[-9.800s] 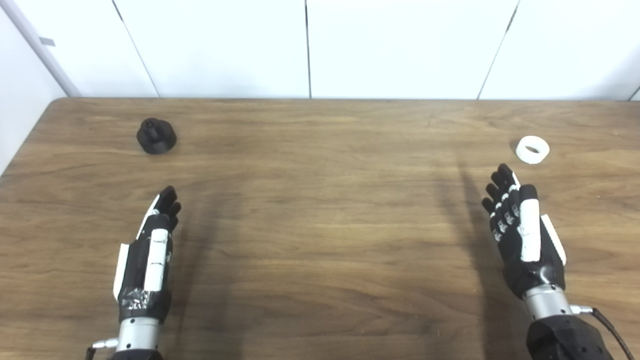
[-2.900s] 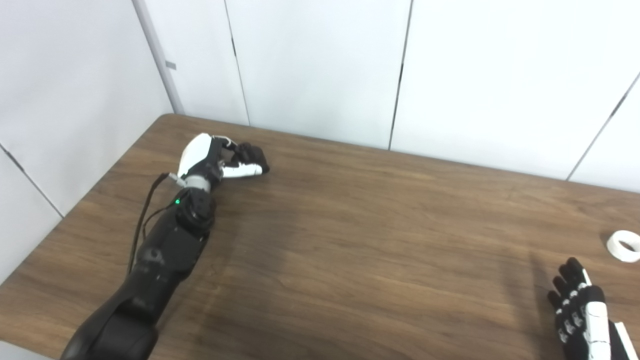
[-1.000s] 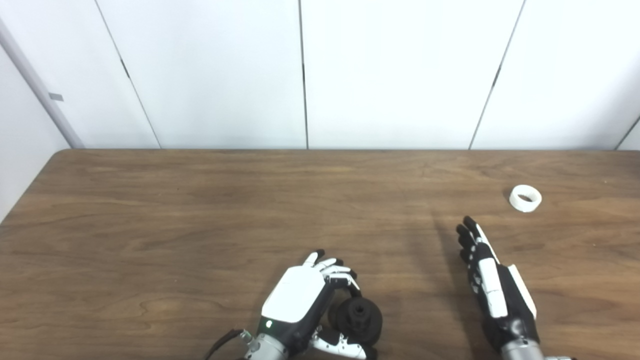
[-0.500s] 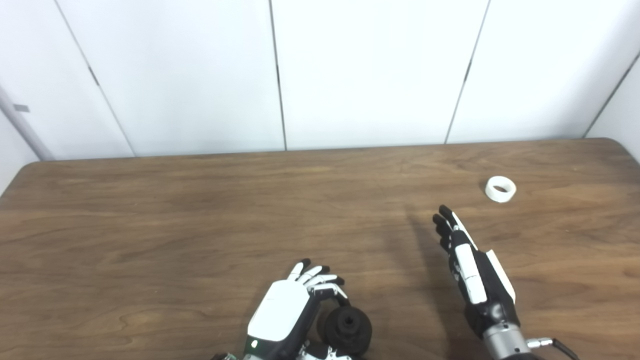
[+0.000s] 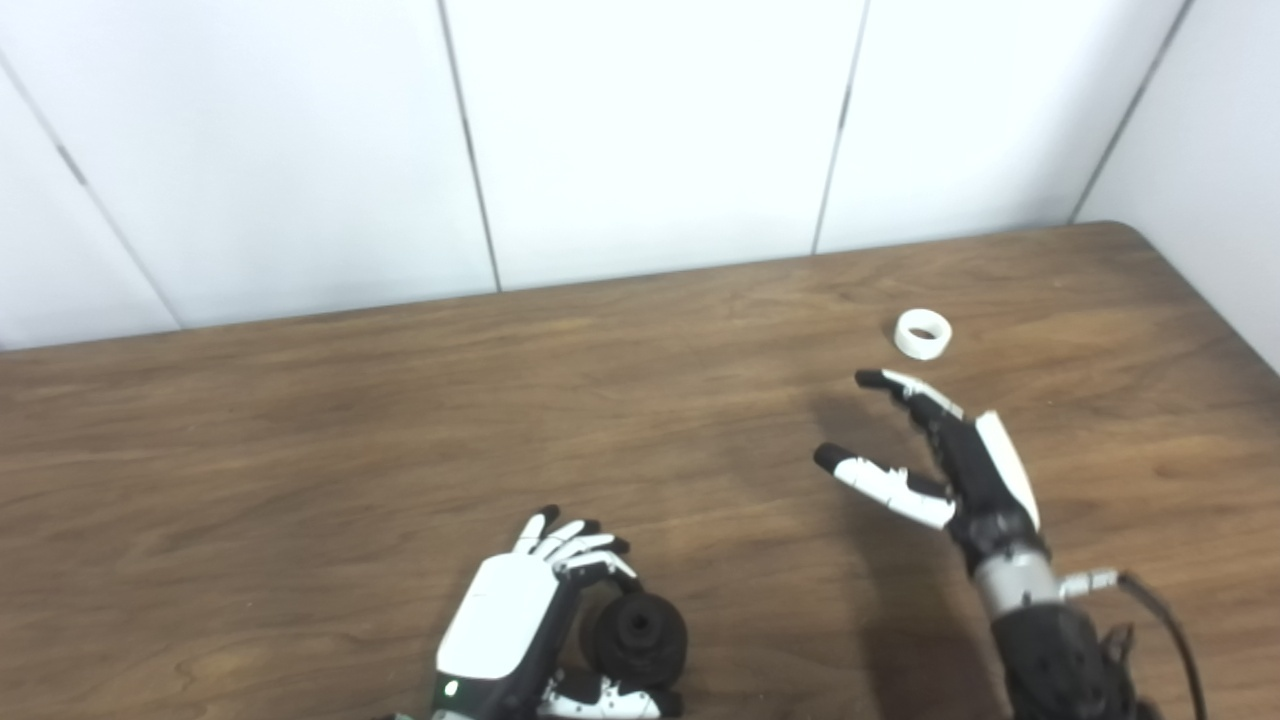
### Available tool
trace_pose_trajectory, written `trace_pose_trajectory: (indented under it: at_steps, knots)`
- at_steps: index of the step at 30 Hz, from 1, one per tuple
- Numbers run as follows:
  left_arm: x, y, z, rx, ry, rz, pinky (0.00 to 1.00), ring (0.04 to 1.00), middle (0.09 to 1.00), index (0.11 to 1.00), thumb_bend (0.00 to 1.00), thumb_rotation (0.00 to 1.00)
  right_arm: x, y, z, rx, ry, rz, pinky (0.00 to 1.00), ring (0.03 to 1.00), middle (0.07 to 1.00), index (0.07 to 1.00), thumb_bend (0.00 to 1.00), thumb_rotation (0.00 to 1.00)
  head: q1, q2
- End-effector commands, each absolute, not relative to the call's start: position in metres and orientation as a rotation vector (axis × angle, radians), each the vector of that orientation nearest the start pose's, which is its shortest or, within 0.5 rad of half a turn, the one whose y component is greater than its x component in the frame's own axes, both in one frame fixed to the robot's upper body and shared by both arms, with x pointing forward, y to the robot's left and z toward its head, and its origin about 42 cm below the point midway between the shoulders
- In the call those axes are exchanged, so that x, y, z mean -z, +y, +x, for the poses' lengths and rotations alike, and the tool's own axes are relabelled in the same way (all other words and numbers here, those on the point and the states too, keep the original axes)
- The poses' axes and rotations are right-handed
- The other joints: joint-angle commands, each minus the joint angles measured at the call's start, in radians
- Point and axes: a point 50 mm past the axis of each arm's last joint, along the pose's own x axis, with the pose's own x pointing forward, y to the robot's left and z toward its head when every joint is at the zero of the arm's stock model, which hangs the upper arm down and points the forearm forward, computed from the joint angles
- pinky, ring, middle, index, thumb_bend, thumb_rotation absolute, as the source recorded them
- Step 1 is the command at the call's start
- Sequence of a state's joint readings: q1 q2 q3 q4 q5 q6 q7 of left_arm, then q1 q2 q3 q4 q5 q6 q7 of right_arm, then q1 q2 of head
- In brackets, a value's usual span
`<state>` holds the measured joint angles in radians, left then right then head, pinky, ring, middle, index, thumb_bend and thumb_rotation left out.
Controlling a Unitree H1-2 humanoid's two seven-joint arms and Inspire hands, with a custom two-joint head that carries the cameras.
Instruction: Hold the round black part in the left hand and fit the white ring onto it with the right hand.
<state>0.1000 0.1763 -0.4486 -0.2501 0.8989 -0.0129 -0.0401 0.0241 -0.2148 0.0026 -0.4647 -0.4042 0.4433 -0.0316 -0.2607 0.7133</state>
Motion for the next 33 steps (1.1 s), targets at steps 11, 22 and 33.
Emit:
trace_pose_trajectory:
  at_steps: [11, 22, 33]
  knots:
    - [-0.12, 0.16, 0.221, 0.408, -0.28, 0.983, 1.0, 0.866, 0.775, 0.485, 0.52, 0.05, -0.239, -0.312, 0.316, 0.288, -0.092, -0.775, 0.88, 0.933, 0.923, 0.647, 0.89, 0.22, -0.093, -0.001]
    - [-0.122, 0.172, 0.221, 0.401, -0.273, 0.977, 0.99, 0.85, 0.767, 0.484, 0.52, 0.05, -0.247, -0.341, 0.364, 0.331, -0.008, -0.89, 0.98, 0.996, 0.959, 0.683, 0.88, 0.21, -0.189, -0.021]
    - [-0.122, 0.181, 0.219, 0.409, -0.26, 0.984, 0.98, 0.856, 0.766, 0.484, 0.52, 0.05, -0.241, -0.366, 0.4, 0.388, 0.096, -0.935, 1.0, 1.0, 0.968, 0.694, 0.88, 0.19, -0.24, -0.044]
